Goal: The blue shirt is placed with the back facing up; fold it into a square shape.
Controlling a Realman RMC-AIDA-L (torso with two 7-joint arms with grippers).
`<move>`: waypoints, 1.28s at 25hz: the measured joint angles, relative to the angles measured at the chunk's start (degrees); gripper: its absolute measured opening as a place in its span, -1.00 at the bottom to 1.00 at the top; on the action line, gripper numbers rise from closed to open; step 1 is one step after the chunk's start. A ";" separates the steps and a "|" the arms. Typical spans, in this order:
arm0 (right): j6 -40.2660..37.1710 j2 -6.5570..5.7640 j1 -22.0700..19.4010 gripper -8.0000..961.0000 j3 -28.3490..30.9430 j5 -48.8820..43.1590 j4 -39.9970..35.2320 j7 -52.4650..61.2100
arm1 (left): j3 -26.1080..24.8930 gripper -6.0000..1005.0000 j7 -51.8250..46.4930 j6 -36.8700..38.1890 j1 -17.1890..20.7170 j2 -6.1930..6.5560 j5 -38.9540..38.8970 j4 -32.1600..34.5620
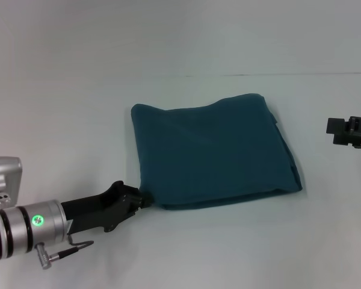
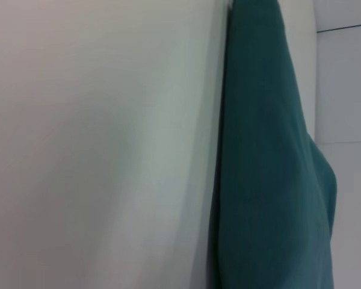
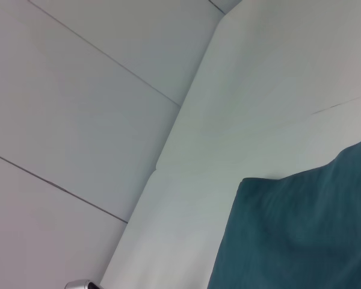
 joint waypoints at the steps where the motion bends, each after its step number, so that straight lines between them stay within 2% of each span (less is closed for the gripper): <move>1: -0.03 0.00 -0.01 0.83 0.00 0.00 0.00 0.00 | -0.09 -0.91 0.20 0.24 0.12 0.02 -0.06 0.05; 21: 0.07 0.00 0.42 0.83 0.00 0.00 0.73 0.22 | -3.64 -0.81 1.24 5.50 5.64 0.30 -0.61 3.73; 29: 0.03 0.08 0.27 0.83 0.00 0.00 0.70 0.41 | -4.09 -0.76 4.20 7.19 6.62 1.07 0.10 5.05; 32: 0.10 0.02 0.17 0.83 -0.04 0.00 0.69 0.39 | -4.45 -0.56 4.87 9.84 8.87 1.35 -0.31 8.89</move>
